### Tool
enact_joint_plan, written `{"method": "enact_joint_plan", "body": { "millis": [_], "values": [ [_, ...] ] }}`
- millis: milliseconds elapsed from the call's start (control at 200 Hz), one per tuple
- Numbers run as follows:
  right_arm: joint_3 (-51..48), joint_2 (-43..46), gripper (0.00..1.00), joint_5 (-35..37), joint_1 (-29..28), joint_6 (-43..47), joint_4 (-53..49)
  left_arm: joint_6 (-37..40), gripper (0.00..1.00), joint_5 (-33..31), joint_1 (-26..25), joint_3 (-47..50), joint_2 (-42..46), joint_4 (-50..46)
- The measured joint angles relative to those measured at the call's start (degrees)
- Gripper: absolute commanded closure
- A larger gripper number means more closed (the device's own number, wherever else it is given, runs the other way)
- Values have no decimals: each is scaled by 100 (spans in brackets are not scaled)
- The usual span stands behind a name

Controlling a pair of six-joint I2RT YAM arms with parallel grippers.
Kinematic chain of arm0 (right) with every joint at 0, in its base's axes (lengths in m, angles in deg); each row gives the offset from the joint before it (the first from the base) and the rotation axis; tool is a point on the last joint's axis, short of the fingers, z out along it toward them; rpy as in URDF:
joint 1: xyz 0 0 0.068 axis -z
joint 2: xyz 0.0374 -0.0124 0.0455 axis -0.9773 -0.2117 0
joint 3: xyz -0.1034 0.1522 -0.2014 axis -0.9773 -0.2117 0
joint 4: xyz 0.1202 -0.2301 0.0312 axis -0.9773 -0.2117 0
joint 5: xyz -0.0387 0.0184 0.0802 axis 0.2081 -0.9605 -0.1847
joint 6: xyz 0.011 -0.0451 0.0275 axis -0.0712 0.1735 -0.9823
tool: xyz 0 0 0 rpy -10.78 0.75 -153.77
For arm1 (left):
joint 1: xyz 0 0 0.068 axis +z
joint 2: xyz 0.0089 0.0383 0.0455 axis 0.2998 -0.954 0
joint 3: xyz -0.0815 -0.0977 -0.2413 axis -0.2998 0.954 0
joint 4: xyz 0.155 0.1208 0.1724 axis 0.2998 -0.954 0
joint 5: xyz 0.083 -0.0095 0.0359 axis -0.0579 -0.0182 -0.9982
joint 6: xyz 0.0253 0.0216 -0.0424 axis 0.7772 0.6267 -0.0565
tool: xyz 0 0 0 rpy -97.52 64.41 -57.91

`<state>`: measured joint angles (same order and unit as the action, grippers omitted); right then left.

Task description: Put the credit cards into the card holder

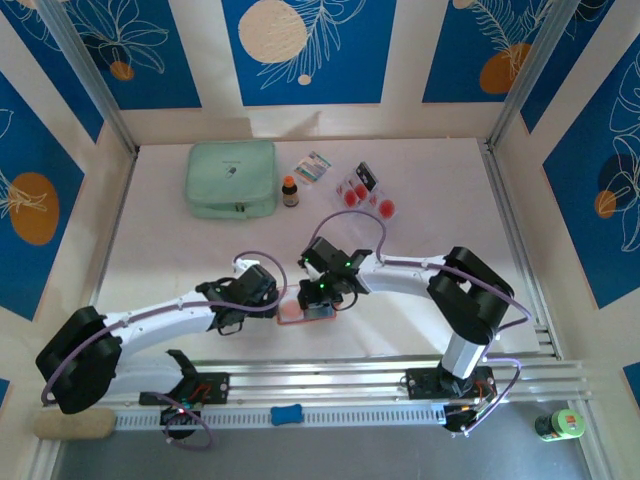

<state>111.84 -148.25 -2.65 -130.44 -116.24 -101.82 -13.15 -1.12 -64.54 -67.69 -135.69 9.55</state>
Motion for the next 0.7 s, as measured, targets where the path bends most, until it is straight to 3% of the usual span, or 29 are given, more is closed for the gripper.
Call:
{"method": "enact_joint_plan", "body": {
  "millis": [700],
  "values": [
    [-48,-254,100,-37,-122,-81,164,76,0,192,11,-48,-590,111]
  ]
}}
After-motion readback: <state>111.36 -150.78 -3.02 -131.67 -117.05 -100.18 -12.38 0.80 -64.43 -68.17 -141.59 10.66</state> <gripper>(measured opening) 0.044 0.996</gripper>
